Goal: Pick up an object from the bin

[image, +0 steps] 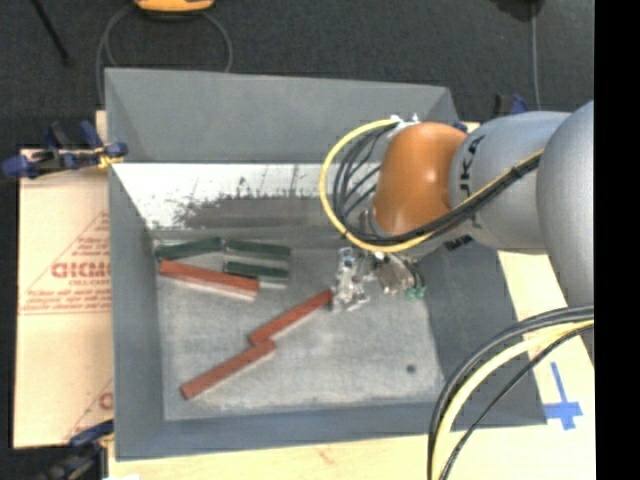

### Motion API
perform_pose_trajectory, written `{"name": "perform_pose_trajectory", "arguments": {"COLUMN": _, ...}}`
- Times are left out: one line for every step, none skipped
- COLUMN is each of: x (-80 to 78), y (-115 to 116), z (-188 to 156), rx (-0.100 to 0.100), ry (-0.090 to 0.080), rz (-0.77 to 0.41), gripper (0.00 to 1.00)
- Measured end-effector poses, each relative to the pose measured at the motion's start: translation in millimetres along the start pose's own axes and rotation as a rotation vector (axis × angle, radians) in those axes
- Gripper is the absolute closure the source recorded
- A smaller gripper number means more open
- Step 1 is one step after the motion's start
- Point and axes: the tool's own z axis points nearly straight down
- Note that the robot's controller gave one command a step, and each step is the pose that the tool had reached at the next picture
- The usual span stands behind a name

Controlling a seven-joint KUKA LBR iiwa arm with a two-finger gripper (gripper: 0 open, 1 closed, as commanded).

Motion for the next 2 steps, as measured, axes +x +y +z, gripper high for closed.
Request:
{"name": "perform_pose_trajectory", "arguments": {"x": -4.5, "y": 1.7, "z": 1.8, "rx": 0.002, "ry": -0.029, "rz": 0.000, "gripper": 0.00}}
{"name": "perform_pose_trajectory", "arguments": {"x": -0.1, "y": 1.5, "z": 0.2, "rx": -0.002, "ry": 0.001, "rz": -0.004, "gripper": 1.00}}
